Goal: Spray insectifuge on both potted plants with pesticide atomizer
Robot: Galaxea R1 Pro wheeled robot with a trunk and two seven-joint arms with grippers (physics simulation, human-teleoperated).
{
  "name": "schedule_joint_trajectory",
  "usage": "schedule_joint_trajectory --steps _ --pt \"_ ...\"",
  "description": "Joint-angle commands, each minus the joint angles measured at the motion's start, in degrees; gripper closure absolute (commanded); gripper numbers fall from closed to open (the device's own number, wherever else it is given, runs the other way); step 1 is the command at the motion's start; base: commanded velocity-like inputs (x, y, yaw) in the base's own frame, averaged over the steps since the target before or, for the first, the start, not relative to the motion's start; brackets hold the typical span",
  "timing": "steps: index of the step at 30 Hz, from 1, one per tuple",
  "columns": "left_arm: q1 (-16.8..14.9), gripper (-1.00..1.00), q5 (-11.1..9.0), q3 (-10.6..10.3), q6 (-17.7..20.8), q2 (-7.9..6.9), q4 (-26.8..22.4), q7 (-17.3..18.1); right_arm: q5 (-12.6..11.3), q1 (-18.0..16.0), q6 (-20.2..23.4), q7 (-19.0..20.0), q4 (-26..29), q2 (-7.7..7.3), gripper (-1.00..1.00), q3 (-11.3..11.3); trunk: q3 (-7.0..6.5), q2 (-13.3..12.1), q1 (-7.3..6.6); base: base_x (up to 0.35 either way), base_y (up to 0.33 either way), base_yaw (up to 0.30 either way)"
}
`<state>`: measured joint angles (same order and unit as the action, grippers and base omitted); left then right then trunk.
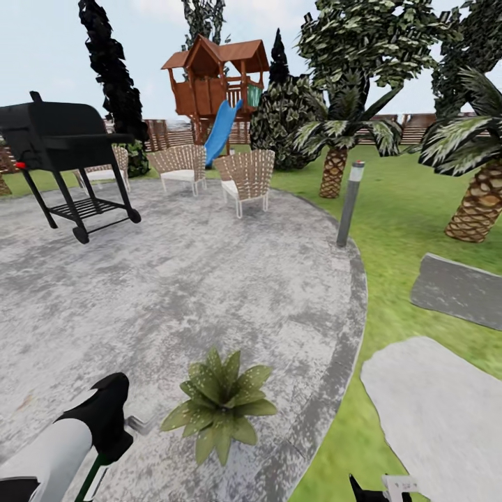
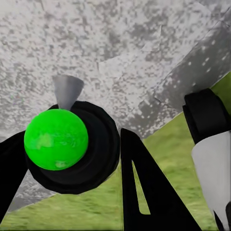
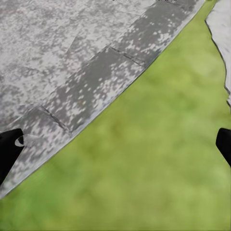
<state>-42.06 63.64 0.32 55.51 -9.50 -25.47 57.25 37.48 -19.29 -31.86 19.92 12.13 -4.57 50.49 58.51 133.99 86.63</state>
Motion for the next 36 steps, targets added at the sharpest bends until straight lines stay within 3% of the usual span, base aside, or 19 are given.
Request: schedule_joint_trajectory --steps 1,5,10,21,27,36 --pt "-0.02 1.0 0.49 0.03 0.22 0.12 0.08 0.56 0.14 -0.04 -0.13 0.47 0.0 0.0 -1.0 0.49 0.05 0.02 -0.01 0.0 0.0 0.269" --pt "-0.02 1.0 -0.2 0.15 -0.26 0.33 0.06 0.67 0.14 -0.04 -0.13 0.47 0.0 0.0 -1.0 0.5 0.05 0.02 -0.01 0.0 0.0 0.123" --pt "-0.04 1.0 -3.29 0.3 -1.49 0.49 -0.22 0.83 0.14 -0.04 -0.13 0.47 0.0 0.0 -1.0 0.49 0.05 0.02 -0.01 0.0 0.0 0.009" --pt "0.02 1.0 -3.35 0.04 -1.72 0.15 0.28 0.57 0.14 -0.04 -0.13 0.47 0.0 0.0 -1.0 0.49 0.05 0.02 -0.01 0.065 -0.024 0.0" --pt "-0.02 1.0 -3.43 0.11 -1.65 0.1 -0.17 0.47 0.14 -0.04 -0.13 0.47 0.0 0.0 -1.0 0.53 0.05 0.02 -0.01 -0.001 -0.012 0.173" --pt "-0.04 1.0 -3.43 0.1 -1.72 0.4 -0.59 0.4 0.14 -0.04 -0.14 0.47 0.15 -0.28 -1.0 0.57 0.05 0.02 -0.01 -0.058 -0.229 0.01"
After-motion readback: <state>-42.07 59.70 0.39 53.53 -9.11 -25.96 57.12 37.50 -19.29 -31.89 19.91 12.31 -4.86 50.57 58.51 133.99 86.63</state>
